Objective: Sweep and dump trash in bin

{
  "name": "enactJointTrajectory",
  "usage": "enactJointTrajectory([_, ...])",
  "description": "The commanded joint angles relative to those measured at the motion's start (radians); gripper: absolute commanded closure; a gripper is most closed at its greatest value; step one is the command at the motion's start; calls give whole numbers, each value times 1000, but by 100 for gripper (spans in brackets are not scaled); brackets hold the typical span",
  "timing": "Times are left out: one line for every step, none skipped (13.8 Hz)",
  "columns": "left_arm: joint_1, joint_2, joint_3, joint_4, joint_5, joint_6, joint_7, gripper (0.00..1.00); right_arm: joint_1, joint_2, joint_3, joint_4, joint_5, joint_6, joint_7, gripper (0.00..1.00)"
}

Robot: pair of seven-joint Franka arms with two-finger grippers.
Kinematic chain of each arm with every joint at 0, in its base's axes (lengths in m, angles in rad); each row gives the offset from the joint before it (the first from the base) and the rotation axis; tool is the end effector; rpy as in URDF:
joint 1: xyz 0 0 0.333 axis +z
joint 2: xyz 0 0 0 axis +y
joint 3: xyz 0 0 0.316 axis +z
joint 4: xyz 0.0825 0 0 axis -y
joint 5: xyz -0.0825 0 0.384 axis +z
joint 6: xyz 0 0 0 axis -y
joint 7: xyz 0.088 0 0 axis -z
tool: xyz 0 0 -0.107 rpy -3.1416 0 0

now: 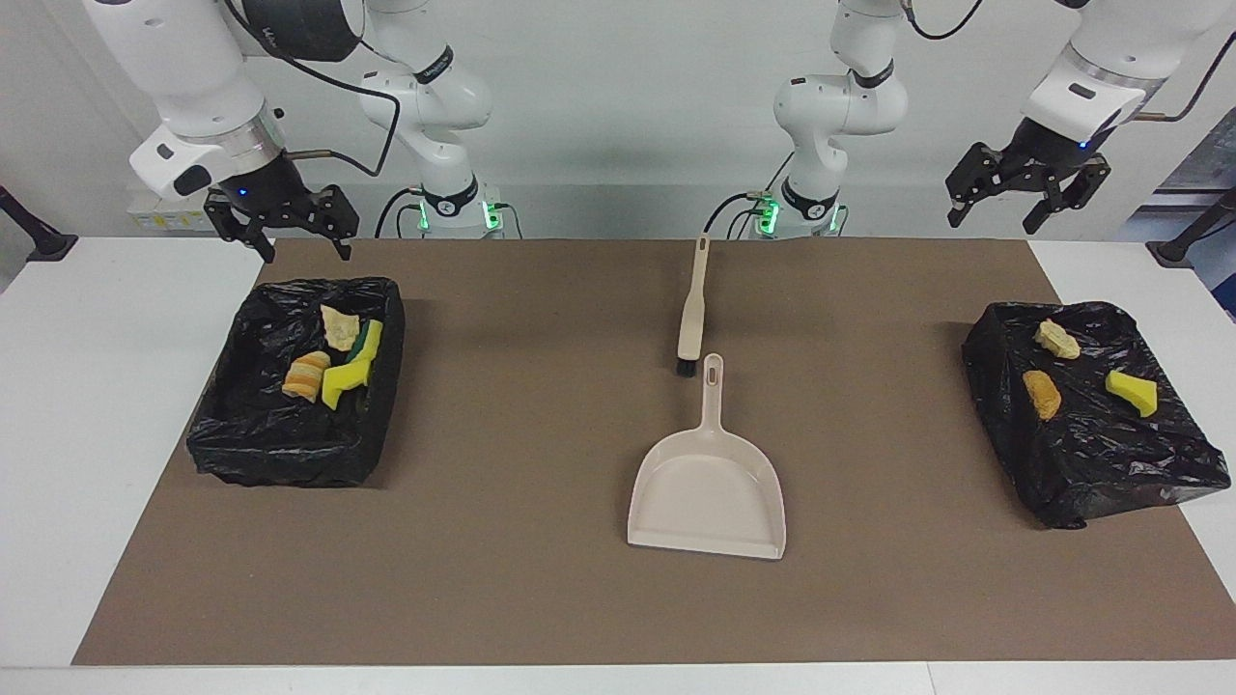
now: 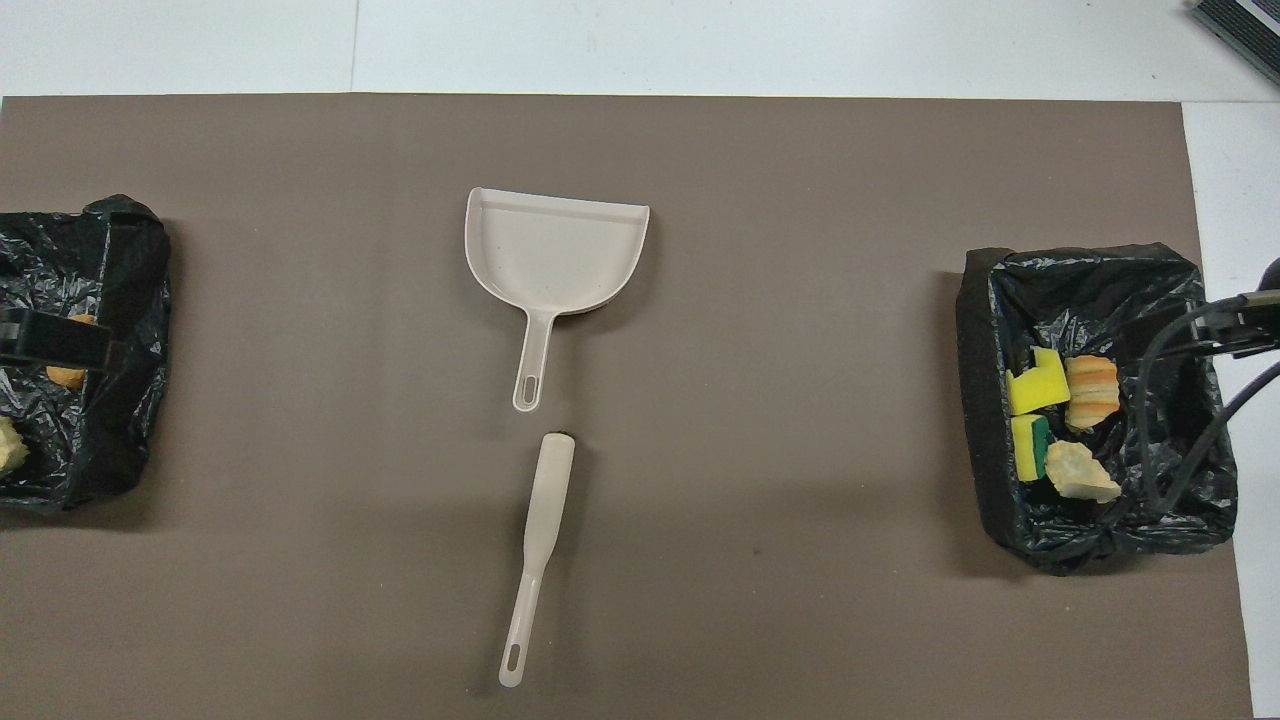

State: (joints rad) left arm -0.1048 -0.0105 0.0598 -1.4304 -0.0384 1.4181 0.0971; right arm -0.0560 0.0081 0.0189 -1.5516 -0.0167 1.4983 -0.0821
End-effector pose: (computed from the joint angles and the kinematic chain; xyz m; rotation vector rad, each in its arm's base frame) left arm 0.5335 -0.0284 0.6821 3.0945 -0.2293 -0.0013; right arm 0.5489 -0.0223 0.6229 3.1265 0.0693 -0.0974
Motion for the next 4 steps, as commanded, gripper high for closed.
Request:
enactJointTrajectory([14, 55, -5, 81, -20, -47, 10, 0, -5, -7, 3, -5, 18, 2, -19, 0])
enactJointTrajectory([13, 53, -3, 79, -20, -53, 10, 0, -7, -7, 3, -5, 18, 2, -19, 0])
enactJointTrajectory([13, 53, -3, 81, -15, -53, 9, 0, -5, -7, 3, -5, 18, 2, -19, 0])
enactJointTrajectory([13, 50, -5, 79, -15, -53, 9, 0, -7, -7, 3, -5, 18, 2, -19, 0])
